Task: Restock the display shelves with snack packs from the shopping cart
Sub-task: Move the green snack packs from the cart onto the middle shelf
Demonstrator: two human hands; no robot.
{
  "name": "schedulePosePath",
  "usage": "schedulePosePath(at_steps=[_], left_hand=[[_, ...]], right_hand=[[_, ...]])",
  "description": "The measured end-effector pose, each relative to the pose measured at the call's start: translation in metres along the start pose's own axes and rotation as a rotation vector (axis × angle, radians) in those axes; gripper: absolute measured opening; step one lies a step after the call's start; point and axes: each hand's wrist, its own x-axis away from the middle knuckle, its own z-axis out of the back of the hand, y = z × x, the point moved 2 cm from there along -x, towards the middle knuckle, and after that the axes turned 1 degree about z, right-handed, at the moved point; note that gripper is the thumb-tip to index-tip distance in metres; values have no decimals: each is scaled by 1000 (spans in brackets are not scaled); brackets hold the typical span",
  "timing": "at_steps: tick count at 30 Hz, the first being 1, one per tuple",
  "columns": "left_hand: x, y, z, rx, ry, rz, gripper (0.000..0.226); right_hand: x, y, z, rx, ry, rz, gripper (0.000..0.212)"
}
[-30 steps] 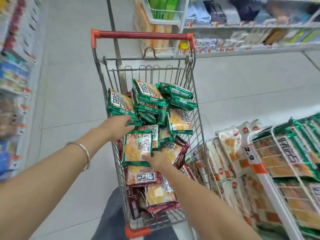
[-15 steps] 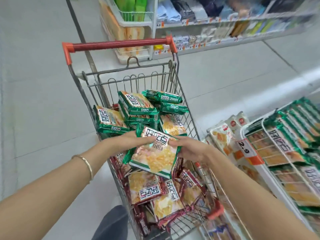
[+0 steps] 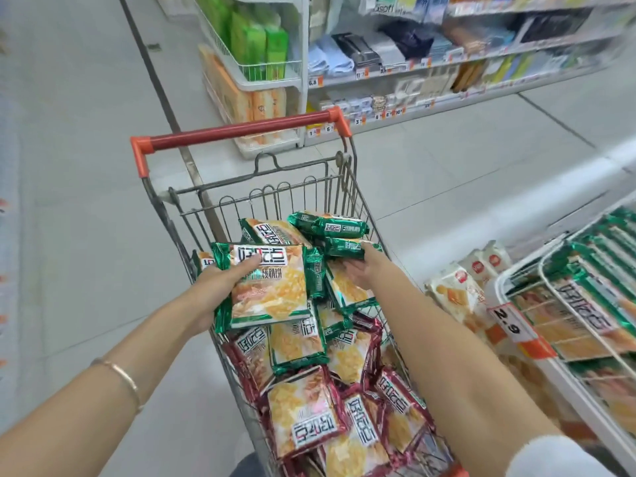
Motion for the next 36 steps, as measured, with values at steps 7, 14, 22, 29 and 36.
schedulePosePath(at_steps=[7,14,22,29,36], left_hand=[[-6,6,3,-8,39,-43,128],[21,33,-27,-112,138,-138,127],[51,34,-114,-209,-11,-125,109],[91,10,-198,-330,-310,-28,150],[189,-6,-324,-485,-615,-98,154]], right_hand=[[24,17,48,178,-77,191,48],[96,6,125,284,-137,298,35],[161,7,128,189,-233,314,36],[206,26,162,161,-121,291,75],[281,33,300,167,-123,405,33]])
